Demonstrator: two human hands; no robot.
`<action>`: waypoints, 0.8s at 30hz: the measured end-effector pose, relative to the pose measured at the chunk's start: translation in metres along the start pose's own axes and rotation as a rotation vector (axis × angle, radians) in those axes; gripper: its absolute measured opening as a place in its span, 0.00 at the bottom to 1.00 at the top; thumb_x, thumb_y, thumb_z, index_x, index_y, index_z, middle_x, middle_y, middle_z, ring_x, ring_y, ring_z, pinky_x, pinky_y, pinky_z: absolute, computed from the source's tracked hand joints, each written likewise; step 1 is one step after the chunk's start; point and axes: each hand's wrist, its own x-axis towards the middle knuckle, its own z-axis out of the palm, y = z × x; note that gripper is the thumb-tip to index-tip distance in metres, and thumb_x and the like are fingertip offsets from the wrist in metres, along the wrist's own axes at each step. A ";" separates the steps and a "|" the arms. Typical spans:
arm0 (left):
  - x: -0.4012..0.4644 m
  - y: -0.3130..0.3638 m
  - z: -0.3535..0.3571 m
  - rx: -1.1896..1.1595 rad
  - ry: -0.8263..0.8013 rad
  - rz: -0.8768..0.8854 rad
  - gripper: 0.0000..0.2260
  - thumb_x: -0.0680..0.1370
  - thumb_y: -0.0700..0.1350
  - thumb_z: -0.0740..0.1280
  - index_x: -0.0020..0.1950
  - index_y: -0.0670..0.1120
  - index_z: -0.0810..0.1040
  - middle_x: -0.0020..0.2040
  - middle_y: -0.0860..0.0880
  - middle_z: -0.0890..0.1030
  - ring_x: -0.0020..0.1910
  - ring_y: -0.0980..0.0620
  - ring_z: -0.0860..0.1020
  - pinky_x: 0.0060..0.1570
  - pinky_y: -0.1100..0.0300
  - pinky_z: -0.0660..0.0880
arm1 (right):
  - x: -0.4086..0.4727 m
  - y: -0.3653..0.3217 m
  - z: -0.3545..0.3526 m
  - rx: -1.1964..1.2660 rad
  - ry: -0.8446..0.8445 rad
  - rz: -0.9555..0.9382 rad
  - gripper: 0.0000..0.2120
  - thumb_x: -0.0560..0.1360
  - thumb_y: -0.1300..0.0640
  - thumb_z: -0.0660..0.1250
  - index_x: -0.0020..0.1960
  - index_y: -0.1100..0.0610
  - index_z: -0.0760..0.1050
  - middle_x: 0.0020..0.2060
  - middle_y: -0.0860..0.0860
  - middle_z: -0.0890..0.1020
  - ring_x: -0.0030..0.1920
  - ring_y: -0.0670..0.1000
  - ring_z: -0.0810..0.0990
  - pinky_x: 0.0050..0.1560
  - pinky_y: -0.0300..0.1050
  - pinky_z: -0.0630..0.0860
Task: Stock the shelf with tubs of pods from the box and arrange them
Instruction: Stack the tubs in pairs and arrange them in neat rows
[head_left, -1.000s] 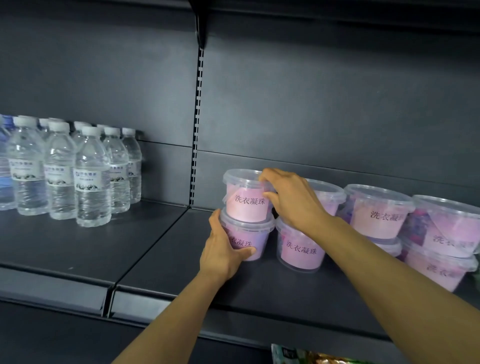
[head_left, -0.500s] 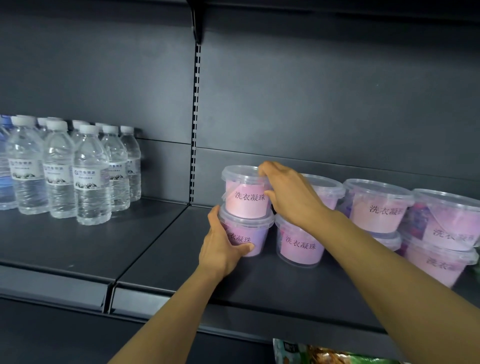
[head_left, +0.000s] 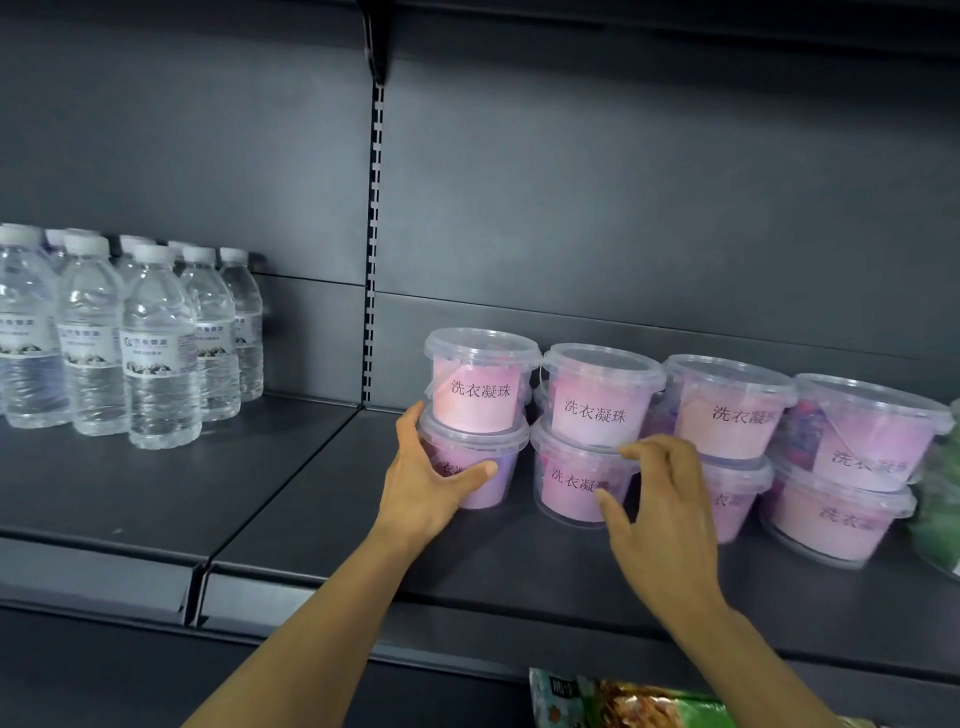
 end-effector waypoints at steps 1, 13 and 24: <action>0.000 0.000 0.000 -0.022 0.004 0.000 0.42 0.66 0.48 0.78 0.72 0.57 0.56 0.64 0.53 0.74 0.58 0.54 0.75 0.54 0.63 0.69 | -0.001 0.001 0.003 -0.004 -0.013 0.001 0.22 0.64 0.61 0.77 0.54 0.60 0.74 0.54 0.55 0.73 0.55 0.56 0.75 0.53 0.49 0.74; 0.006 0.000 -0.001 -0.166 0.019 -0.051 0.36 0.62 0.68 0.67 0.67 0.60 0.63 0.60 0.56 0.78 0.59 0.56 0.76 0.64 0.54 0.71 | -0.003 0.003 0.014 0.015 0.018 0.073 0.22 0.66 0.66 0.75 0.57 0.62 0.73 0.58 0.58 0.74 0.60 0.60 0.74 0.57 0.53 0.74; 0.015 0.003 0.004 -0.153 0.054 -0.067 0.25 0.74 0.57 0.69 0.67 0.55 0.65 0.57 0.55 0.77 0.55 0.55 0.76 0.53 0.60 0.70 | -0.003 0.003 0.018 -0.007 0.029 0.049 0.18 0.66 0.66 0.75 0.54 0.63 0.73 0.56 0.60 0.74 0.56 0.61 0.75 0.49 0.54 0.78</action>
